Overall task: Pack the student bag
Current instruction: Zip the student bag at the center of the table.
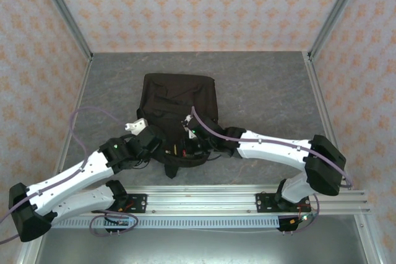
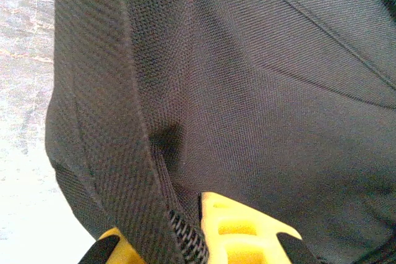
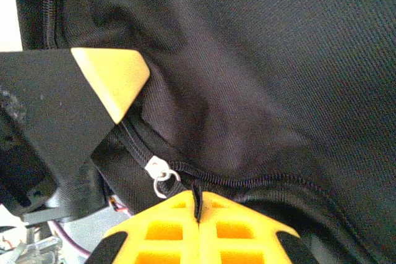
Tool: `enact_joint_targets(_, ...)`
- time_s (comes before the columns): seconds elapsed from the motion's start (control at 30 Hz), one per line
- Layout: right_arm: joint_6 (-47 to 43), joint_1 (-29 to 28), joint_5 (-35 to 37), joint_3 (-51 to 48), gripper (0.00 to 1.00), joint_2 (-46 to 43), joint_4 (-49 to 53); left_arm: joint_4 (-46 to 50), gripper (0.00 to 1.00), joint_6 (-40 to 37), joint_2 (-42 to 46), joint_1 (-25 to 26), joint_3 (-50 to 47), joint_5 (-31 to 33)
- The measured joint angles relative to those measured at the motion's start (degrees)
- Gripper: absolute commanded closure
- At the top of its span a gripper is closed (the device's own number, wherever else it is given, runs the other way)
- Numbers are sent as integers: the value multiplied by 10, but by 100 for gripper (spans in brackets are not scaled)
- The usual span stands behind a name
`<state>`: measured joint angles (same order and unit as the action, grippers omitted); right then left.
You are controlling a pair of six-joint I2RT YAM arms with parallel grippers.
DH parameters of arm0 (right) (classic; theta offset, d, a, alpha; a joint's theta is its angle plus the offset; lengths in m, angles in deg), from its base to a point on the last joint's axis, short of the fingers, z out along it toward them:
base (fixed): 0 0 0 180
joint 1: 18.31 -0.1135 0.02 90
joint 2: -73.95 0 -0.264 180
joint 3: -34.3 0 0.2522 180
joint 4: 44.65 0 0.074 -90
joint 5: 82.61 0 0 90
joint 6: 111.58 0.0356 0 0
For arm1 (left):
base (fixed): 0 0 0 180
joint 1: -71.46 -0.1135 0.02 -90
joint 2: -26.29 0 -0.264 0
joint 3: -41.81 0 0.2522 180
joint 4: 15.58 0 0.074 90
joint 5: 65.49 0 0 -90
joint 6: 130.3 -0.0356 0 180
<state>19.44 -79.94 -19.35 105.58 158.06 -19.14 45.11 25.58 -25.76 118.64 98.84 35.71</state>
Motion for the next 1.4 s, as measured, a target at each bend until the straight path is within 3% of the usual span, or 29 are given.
enact_joint_targets(0.27, -37, -2, 38, 15, 100, -2, 112, 5, 100, -28, -50, -5, 3, -34)
enact_joint_targets(0.77, -124, 9, 146, 48, 100, -40, 271, 23, 100, -78, -18, -55, -11, -50)
enact_joint_targets(1.27, -214, 89, 215, 54, 100, -58, 265, 17, 100, -128, -1, -81, -14, -62)
enact_joint_targets(1.33, -218, 98, 213, 60, 100, -52, 260, 21, 82, -136, -1, -88, -14, -61)
enact_joint_targets(1.4, -211, 103, 198, 64, 100, -45, 253, 31, 51, -144, -2, -94, -12, -60)
